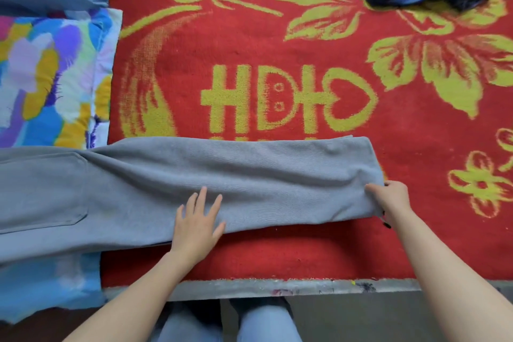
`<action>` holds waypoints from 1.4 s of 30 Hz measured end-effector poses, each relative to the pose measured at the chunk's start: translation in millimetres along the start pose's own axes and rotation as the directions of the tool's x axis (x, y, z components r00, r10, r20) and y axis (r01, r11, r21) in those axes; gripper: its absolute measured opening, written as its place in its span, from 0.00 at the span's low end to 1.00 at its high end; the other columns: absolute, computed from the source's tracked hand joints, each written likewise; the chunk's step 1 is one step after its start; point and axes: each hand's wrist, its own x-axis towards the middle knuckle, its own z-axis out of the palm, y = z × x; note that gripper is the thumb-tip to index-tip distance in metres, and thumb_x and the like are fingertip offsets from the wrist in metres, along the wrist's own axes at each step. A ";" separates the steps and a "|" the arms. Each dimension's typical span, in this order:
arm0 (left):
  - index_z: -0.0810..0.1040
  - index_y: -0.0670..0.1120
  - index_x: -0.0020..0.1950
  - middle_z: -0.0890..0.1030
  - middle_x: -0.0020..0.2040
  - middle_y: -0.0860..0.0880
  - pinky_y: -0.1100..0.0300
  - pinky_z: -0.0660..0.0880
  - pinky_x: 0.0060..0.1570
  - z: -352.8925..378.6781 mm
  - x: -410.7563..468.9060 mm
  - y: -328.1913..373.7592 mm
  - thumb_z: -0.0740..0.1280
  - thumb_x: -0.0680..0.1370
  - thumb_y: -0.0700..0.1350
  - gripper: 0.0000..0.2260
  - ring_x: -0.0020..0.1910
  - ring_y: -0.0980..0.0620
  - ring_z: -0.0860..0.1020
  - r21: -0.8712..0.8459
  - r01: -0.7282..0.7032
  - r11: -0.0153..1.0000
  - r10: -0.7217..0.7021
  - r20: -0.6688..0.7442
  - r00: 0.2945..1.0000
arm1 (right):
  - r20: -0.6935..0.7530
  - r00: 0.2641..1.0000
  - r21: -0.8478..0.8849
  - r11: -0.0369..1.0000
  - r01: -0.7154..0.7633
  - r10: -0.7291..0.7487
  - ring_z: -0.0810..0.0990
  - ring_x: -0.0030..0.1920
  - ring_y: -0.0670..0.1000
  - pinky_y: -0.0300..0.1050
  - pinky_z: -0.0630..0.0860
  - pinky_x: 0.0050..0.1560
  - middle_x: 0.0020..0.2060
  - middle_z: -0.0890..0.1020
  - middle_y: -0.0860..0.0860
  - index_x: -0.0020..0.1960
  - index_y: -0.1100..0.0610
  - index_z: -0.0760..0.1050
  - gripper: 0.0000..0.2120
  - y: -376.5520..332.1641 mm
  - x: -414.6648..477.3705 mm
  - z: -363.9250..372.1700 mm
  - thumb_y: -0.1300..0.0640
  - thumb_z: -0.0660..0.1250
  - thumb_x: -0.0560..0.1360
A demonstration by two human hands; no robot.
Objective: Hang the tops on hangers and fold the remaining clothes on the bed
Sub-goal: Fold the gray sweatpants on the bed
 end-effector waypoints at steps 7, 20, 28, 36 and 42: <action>0.59 0.48 0.75 0.64 0.74 0.48 0.57 0.53 0.69 -23.3 16.3 -1.0 0.52 0.82 0.53 0.22 0.73 0.52 0.59 -0.940 0.322 -0.112 -0.253 0.341 0.905 | 0.162 0.859 -0.145 0.850 0.507 -0.485 0.76 0.43 0.55 0.47 0.66 0.41 0.38 0.78 0.51 0.43 0.56 0.72 0.05 -83.6 -125.3 60.3 0.58 0.68 0.71; 0.76 0.41 0.57 0.81 0.46 0.45 0.59 0.76 0.41 -38.3 27.0 -43.8 0.64 0.73 0.27 0.16 0.39 0.54 0.78 -0.978 0.198 -0.065 -0.475 0.205 0.856 | 0.505 0.726 -0.108 0.801 0.589 -0.466 0.59 0.73 0.49 0.45 0.55 0.73 0.71 0.65 0.52 0.71 0.56 0.65 0.21 -36.1 -174.5 154.6 0.56 0.61 0.79; 0.53 0.42 0.77 0.68 0.70 0.41 0.57 0.65 0.65 -12.4 -1.2 -61.8 0.64 0.76 0.31 0.33 0.66 0.45 0.70 -0.964 0.248 0.100 -0.611 0.137 0.780 | 0.663 0.669 -0.465 0.516 0.719 -0.335 0.48 0.76 0.54 0.52 0.59 0.69 0.76 0.40 0.53 0.77 0.45 0.43 0.31 -0.5 -131.8 149.5 0.43 0.55 0.79; 0.55 0.43 0.75 0.66 0.67 0.49 0.54 0.65 0.66 -11.3 23.1 -57.4 0.70 0.74 0.38 0.34 0.67 0.50 0.67 -0.955 0.295 -0.027 -0.632 0.245 0.735 | 0.604 0.694 -0.253 0.731 0.634 -0.393 0.51 0.75 0.49 0.47 0.63 0.71 0.76 0.47 0.48 0.75 0.42 0.38 0.49 40.2 -124.4 151.8 0.54 0.72 0.71; 0.68 0.40 0.68 0.74 0.63 0.44 0.55 0.73 0.55 -45.4 46.0 -55.3 0.66 0.74 0.33 0.23 0.55 0.47 0.75 -0.970 0.235 -0.067 -0.643 0.222 0.733 | 0.380 0.756 -0.239 0.733 0.637 -0.533 0.79 0.54 0.55 0.47 0.72 0.41 0.56 0.79 0.49 0.64 0.49 0.68 0.21 31.2 -115.0 151.2 0.62 0.63 0.72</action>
